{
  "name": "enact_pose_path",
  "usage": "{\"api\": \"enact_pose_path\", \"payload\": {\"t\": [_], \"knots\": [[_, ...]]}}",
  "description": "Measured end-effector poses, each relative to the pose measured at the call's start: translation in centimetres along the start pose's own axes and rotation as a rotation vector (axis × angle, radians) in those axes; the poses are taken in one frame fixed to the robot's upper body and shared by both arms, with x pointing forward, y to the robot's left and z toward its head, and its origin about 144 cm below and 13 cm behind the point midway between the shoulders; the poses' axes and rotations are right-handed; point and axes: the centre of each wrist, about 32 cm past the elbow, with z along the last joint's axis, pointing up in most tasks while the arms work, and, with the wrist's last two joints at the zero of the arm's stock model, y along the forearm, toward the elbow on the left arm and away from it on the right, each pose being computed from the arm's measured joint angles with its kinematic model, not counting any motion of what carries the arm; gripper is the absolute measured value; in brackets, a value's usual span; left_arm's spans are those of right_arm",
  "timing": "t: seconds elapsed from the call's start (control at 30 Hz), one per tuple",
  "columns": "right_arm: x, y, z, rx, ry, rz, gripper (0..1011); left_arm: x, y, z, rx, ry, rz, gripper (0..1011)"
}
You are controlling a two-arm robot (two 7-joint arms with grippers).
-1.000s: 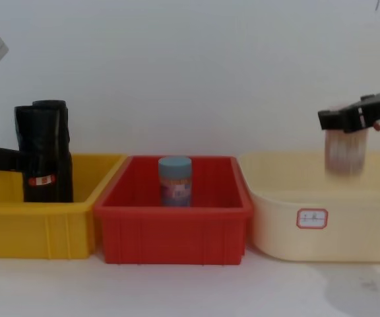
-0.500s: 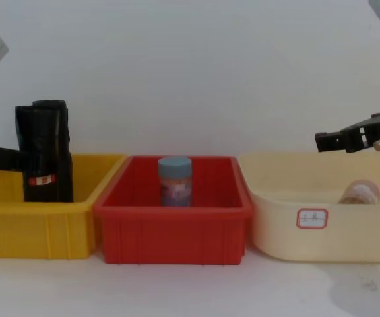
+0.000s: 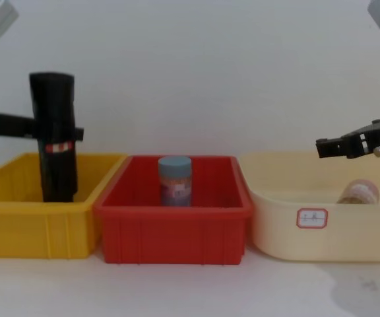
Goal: Pick up the garbage bag with the one hand and transfer it to the other hand.
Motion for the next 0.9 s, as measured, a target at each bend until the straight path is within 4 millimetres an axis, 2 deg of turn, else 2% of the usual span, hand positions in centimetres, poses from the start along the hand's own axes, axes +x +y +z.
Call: {"api": "enact_pose_path", "payload": {"t": [0.4,0.63,0.9], "knots": [[0.0,0.0,-0.1,-0.002,0.0,0.001,1001,0.9,-0.3,3.6,-0.096,-0.069,-0.135,413],[0.0,-0.7,0.0,0.041,-0.016,0.035,1001,1.5,-0.5,5.6,-0.14,-0.097,-0.245,413],[0.0,-1.8,0.2,0.12,-0.041,0.108,1001,2.2,-1.2,7.0,-0.161,-0.109,-0.376,413]]}}
